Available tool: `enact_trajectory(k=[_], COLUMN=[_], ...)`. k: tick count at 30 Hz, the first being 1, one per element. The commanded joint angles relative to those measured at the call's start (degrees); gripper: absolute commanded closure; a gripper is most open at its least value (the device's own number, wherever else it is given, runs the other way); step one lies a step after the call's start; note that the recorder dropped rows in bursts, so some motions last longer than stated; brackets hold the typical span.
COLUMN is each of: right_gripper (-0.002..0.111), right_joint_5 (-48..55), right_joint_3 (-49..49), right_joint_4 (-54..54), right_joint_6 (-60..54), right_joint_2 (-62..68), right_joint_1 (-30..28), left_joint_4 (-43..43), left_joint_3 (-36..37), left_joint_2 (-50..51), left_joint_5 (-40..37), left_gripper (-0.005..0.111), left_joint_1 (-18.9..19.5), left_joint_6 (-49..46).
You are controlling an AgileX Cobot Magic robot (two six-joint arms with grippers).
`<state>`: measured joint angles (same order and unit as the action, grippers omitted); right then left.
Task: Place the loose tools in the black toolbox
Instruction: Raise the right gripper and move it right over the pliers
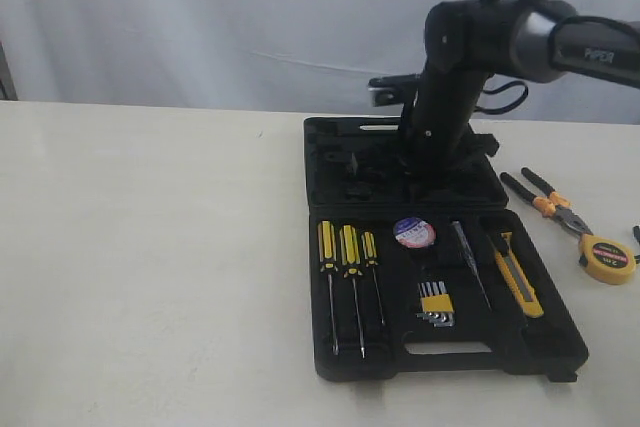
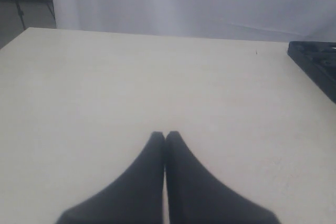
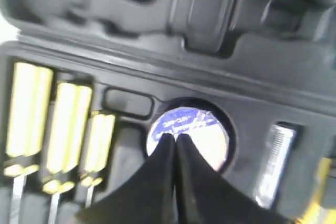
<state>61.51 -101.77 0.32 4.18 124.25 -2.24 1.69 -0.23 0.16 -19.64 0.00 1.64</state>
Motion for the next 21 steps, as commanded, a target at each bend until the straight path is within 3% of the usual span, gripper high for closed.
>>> enact_trajectory(k=[1, 11, 21], right_gripper=[0.109, 0.109, 0.109], right_joint_5=[0.4, 8.3, 5.8], right_joint_3=[-0.1, 1.2, 17.3], right_joint_4=[-0.3, -0.3, 0.3], right_joint_6=[-2.4, -2.5, -2.5], right_joint_2=[-6.3, -14.5, -28.4], right_joint_1=[-0.9, -8.6, -15.7], left_joint_4=[0.2, 0.2, -0.2], left_joint_3=[0.2, 0.2, 0.2], left_joint_2=[-0.2, -0.2, -0.2], left_joint_5=[0.0, 0.0, 0.0], left_gripper=[0.107, 0.107, 0.107], left_joint_1=[-0.4, -0.4, -0.4], left_joint_6=[0.1, 0.1, 0.1])
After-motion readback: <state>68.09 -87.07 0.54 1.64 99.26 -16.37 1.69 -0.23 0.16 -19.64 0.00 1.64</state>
